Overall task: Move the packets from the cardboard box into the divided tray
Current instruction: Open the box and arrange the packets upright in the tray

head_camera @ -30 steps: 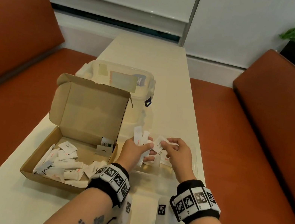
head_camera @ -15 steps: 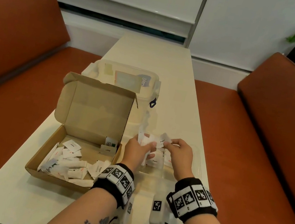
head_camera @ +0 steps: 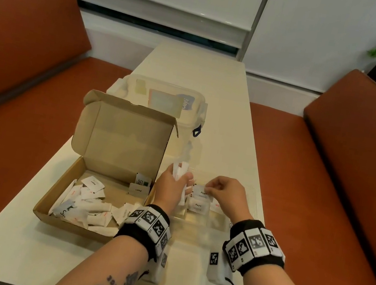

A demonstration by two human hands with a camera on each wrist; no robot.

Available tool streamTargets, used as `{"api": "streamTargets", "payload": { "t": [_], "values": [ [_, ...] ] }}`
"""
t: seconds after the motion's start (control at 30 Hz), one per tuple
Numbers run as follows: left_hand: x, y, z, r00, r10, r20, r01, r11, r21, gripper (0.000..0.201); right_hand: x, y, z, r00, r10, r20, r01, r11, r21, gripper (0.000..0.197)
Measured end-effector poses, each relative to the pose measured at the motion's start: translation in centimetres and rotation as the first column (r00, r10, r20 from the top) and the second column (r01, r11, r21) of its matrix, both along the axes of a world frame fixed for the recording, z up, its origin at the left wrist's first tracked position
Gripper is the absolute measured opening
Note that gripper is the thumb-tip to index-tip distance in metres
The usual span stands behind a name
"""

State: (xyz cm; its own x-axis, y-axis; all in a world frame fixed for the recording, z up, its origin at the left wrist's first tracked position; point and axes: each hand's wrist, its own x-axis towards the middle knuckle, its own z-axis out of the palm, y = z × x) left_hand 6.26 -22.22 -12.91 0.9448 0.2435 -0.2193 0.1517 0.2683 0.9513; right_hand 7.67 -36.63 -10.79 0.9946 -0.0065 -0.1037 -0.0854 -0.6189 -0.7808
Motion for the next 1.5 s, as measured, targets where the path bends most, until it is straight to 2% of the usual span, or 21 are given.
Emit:
{"api": "streamTargets", "payload": {
  "t": [0.1, 0.17, 0.27, 0.4, 0.5, 0.63, 0.83, 0.9, 0.97, 1.03, 1.07, 1.2, 1.3, 1.4, 1.5],
  "values": [
    [0.1, 0.0, 0.1, 0.999, 0.029, 0.019, -0.026, 0.993, -0.115, 0.009, -0.8, 0.5, -1.7, 0.999, -0.039, 0.000, 0.039, 0.998, -0.048, 0.011],
    [0.1, 0.0, 0.1, 0.999, 0.039, 0.025, -0.036, 0.990, -0.135, 0.010, -1.1, 0.9, -2.7, 0.998, -0.062, 0.029, 0.066, 0.984, -0.167, 0.007],
    [0.1, 0.1, 0.0, 0.999, 0.029, 0.043, -0.024, 0.991, -0.129, 0.013, -1.3, 1.4, -3.6, 0.995, -0.089, 0.054, 0.100, 0.958, -0.267, 0.001],
    [0.2, 0.1, -0.4, 0.999, 0.014, 0.038, -0.010, 0.994, -0.108, 0.009, -1.3, 1.7, -3.8, 0.994, -0.034, 0.102, 0.068, 0.931, -0.358, 0.011],
    [0.4, 0.3, -0.8, 1.000, 0.008, 0.027, -0.006, 0.996, -0.087, 0.014, -1.3, 1.8, -3.7, 0.993, 0.024, 0.117, 0.026, 0.912, -0.409, 0.015],
    [0.5, 0.4, -1.0, 0.999, -0.037, 0.023, 0.039, 0.993, -0.112, 0.011, -1.4, 2.3, -3.8, 0.982, 0.145, 0.119, -0.056, 0.833, -0.550, 0.011],
    [0.7, 0.6, -1.0, 0.995, -0.094, 0.017, 0.095, 0.974, -0.206, 0.006, -1.1, 2.4, -3.8, 0.986, 0.138, 0.091, -0.060, 0.813, -0.579, 0.012],
    [0.6, 0.7, -0.9, 0.991, -0.137, -0.002, 0.134, 0.975, -0.176, 0.009, -0.9, 2.4, -3.6, 0.989, 0.074, 0.130, -0.009, 0.897, -0.441, 0.014],
    [0.4, 0.7, -0.6, 0.980, -0.197, -0.029, 0.192, 0.973, -0.125, 0.020, -0.8, 2.4, -2.8, 0.982, -0.061, 0.177, 0.085, 0.988, -0.131, 0.008],
    [0.2, 0.5, -0.3, 0.965, -0.259, -0.051, 0.252, 0.961, -0.112, 0.030, -0.7, 2.4, -1.7, 0.975, -0.157, 0.156, 0.130, 0.976, 0.173, 0.010],
    [0.1, 0.4, -0.2, 0.955, -0.293, -0.056, 0.285, 0.952, -0.112, 0.034, -0.6, 2.4, -1.1, 0.979, -0.162, 0.126, 0.124, 0.956, 0.266, 0.011],
    [-0.1, -0.2, 0.0, 0.935, -0.350, -0.059, 0.343, 0.934, -0.099, 0.030, -0.3, 1.9, 0.3, 0.998, -0.065, -0.011, 0.065, 0.935, 0.348, 0.008],
    [0.1, -0.2, 0.1, 0.952, -0.295, -0.085, 0.280, 0.948, -0.152, 0.023, -0.1, 0.7, 0.5, 0.985, -0.173, 0.000, 0.155, 0.884, 0.441, 0.005],
    [0.6, 0.1, 0.0, 0.968, -0.215, -0.126, 0.194, 0.968, -0.160, 0.017, 0.0, -0.4, 0.9, 0.967, -0.252, -0.043, 0.222, 0.741, 0.634, 0.005],
    [0.8, 0.1, 0.0, 0.973, -0.189, -0.130, 0.172, 0.977, -0.129, 0.016, -0.1, -1.2, 1.5, 0.962, -0.272, -0.025, 0.193, 0.613, 0.766, 0.005]
  ]
}}
